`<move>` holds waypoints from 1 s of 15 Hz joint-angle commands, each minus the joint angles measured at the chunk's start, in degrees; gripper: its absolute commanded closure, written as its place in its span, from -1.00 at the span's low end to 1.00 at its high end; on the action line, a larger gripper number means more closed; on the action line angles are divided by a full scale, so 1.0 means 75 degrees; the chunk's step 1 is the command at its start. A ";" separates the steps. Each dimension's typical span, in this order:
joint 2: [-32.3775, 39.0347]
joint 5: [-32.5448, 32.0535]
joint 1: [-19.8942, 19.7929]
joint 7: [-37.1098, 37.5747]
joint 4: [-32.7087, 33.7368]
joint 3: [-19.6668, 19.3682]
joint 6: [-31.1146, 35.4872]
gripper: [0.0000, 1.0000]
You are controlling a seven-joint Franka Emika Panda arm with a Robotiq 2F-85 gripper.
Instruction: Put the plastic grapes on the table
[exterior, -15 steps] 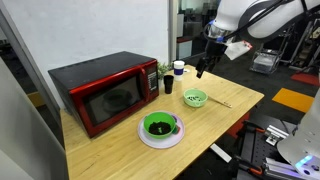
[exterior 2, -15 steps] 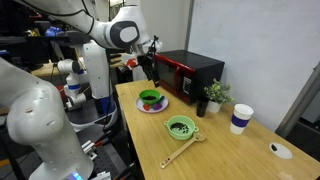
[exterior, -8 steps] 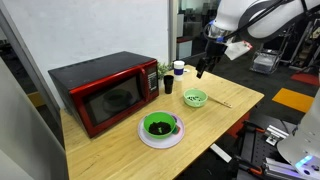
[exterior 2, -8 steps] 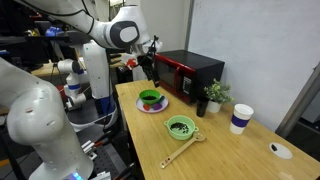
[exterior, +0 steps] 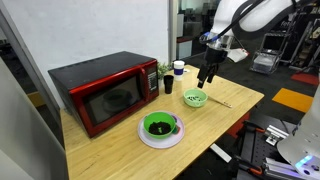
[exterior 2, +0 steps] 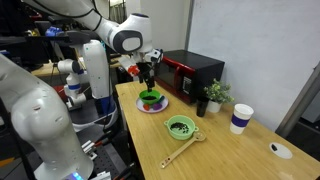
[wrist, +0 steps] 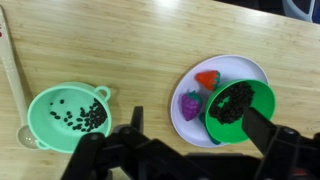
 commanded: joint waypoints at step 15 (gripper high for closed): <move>0.2906 0.0902 0.0189 -0.1279 0.0431 -0.0016 0.0965 -1.00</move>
